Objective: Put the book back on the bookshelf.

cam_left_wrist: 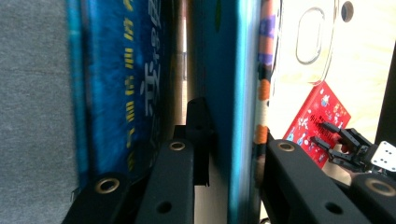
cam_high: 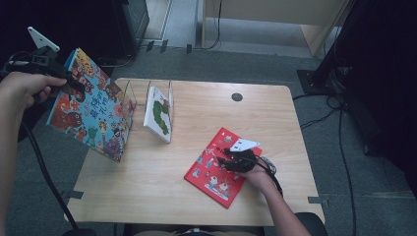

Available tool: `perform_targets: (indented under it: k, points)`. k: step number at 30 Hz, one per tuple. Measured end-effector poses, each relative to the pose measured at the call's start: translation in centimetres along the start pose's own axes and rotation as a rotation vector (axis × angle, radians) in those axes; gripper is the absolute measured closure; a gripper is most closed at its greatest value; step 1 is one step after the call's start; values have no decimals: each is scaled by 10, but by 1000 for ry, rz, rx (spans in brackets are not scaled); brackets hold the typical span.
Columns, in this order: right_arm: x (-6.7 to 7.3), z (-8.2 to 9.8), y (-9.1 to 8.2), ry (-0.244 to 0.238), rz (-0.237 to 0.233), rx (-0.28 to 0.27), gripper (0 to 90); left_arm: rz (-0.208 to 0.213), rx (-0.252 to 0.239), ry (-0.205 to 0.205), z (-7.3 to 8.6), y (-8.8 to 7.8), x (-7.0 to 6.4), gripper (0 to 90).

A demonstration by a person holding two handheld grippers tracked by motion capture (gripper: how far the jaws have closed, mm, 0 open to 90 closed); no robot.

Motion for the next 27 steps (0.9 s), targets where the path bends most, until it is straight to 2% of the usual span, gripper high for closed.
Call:
perform_targets:
  k: [3,10,22,27]
  points:
    - [0,0,0,1,-2,1,515,-4,12,12,0,5,1,786]
    - [0,0,0,0,-2,1,515,-12,7,16,-2,11,1,784]
    - [0,0,0,-1,-1,1,515,-21,1,20,-1,11,1,782]
    - [0,0,0,-2,-1,1,515,-37,22,29,0,16,-1,780]
Point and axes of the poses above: each handheld gripper's, and its own axes: y roughly forward along the jaws, z roughly out of its underside, x roughly to its left, the point moved 4 cm from there along y, roughly forward along the jaws, and after that the axes turned 3 degrees about z, right-handed, at the moved point
